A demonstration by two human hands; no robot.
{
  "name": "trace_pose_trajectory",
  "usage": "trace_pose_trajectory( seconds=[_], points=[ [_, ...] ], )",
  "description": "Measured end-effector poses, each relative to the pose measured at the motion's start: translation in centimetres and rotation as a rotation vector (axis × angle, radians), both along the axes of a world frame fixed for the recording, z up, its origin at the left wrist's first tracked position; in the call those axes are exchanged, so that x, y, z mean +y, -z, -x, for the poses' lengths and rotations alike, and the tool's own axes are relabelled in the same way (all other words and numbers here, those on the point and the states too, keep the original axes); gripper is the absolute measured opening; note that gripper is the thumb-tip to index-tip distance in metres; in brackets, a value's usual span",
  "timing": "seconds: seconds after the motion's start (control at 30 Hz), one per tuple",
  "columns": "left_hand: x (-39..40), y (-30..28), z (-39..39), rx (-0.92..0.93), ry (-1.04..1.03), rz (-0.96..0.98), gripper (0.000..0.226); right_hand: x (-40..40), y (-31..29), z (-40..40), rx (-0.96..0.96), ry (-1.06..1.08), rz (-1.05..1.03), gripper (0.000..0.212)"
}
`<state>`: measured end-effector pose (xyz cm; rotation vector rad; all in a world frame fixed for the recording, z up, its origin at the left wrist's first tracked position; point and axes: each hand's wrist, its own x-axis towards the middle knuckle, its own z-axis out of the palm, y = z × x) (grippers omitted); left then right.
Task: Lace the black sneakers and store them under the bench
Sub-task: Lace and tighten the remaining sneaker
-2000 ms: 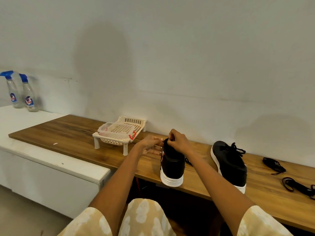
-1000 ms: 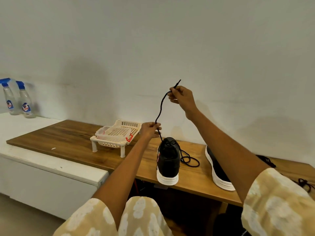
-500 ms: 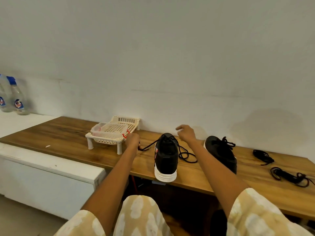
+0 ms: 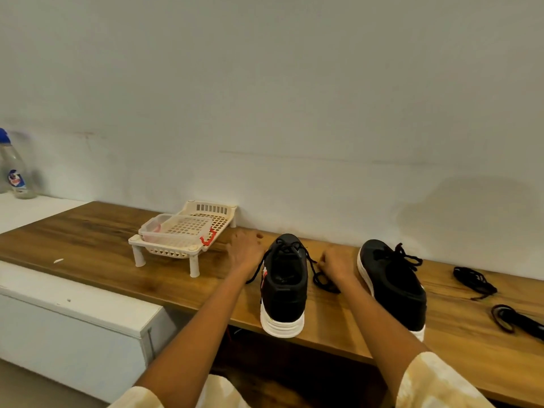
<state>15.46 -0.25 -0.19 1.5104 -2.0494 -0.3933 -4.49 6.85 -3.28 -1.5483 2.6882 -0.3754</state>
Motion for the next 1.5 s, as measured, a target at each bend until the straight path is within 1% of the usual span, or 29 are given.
trace_pose_trajectory(
  seconds=[0.03, 0.07, 0.17, 0.2, 0.23, 0.3, 0.4, 0.47, 0.57, 0.63, 0.7, 0.77, 0.8, 0.83, 0.87, 0.9, 0.97, 1.03, 1.13, 1.2, 1.33, 1.4, 1.5],
  points=[
    [0.1, -0.3, 0.5, 0.072, 0.016, 0.002, 0.028, 0.2, -0.2, 0.7, 0.041, 0.034, -0.001, 0.027],
    [0.2, -0.5, 0.8, 0.171, 0.026, -0.038, 0.026, 0.5, -0.6, 1.4, 0.063, 0.073, -0.009, 0.022],
    [-0.1, -0.8, 2.0, 0.504, 0.079, -0.264, 0.016, 0.8, -1.3, 2.6, 0.072, 0.101, -0.1, 0.021],
    [-0.3, -0.9, 2.3, 0.558, 0.108, -0.327, 0.012, 0.6, -1.3, 2.7, 0.069, 0.083, -0.122, 0.022],
    [-0.4, -1.0, 2.3, 0.571, 0.149, -0.372, 0.009, 0.3, -1.4, 2.6, 0.059, 0.071, -0.129, 0.026],
    [-0.3, -1.6, 2.3, 0.511, 0.252, -0.431, 0.012, -0.6, -1.4, 2.4, 0.015, 0.058, -0.126, 0.031],
    [0.0, -2.1, 2.2, 0.436, 0.314, -0.482, 0.015, -1.7, -1.0, 2.2, -0.036, 0.042, -0.105, 0.02],
    [-0.1, -2.3, 2.2, 0.422, 0.313, -0.495, 0.015, -2.1, -0.3, 2.1, -0.023, 0.061, -0.088, 0.02],
    [-0.8, -2.2, 2.0, 0.455, 0.264, -0.5, 0.021, -2.7, 0.9, 2.7, 0.027, 0.086, -0.029, 0.035],
    [-1.2, -2.3, 1.6, 0.481, 0.248, -0.516, 0.023, -3.0, 0.9, 2.9, -0.008, 0.066, 0.001, 0.043],
    [-1.6, -2.5, 1.1, 0.494, 0.264, -0.536, 0.019, -3.2, 0.1, 2.8, -0.16, 0.024, 0.126, 0.038],
    [-1.7, -2.6, 1.0, 0.478, 0.28, -0.527, 0.016, -3.1, -1.2, 2.0, -0.399, -0.029, 0.345, 0.021],
    [-1.8, -2.7, 1.1, 0.441, 0.283, -0.511, 0.017, -2.9, -2.1, 1.4, -0.535, -0.063, 0.436, 0.012],
    [-1.7, -2.7, 1.5, 0.389, 0.29, -0.5, 0.02, -2.8, -2.9, 0.8, -0.656, -0.109, 0.492, 0.008],
    [-1.8, -2.7, 1.9, 0.316, 0.295, -0.5, 0.023, -2.7, -3.7, 0.2, -0.721, -0.158, 0.516, 0.011],
    [-1.8, -2.7, 2.4, 0.234, 0.299, -0.512, 0.028, -2.7, -4.4, -0.4, -0.74, -0.203, 0.519, 0.017],
    [-1.5, -2.8, 3.1, 0.104, 0.313, -0.54, 0.043, -2.8, -5.3, -1.5, -0.71, -0.268, 0.496, 0.024],
    [-1.4, -2.8, 3.6, 0.069, 0.339, -0.534, 0.046, -2.9, -5.8, -2.3, -0.638, -0.301, 0.455, 0.023],
    [-1.4, -2.8, 3.8, 0.146, 0.351, -0.469, 0.031, -3.5, -5.7, -2.8, -0.529, -0.332, 0.392, 0.018],
    [-1.9, -2.5, 3.6, 0.216, 0.325, -0.447, 0.026, -3.9, -5.6, -3.1, -0.487, -0.335, 0.37, 0.017],
    [-2.9, -2.0, 2.9, 0.332, 0.224, -0.348, 0.038, -4.4, -5.5, -3.3, -0.481, -0.339, 0.326, 0.016],
    [-2.9, -2.0, 2.8, 0.294, 0.201, -0.36, 0.038, -4.5, -5.8, -3.3, -0.492, -0.337, 0.28, 0.016],
    [-2.5, -1.9, 3.1, 0.13, 0.266, -0.468, 0.037, -4.3, -5.8, -3.2, -0.505, -0.319, 0.228, 0.016]
  ],
)
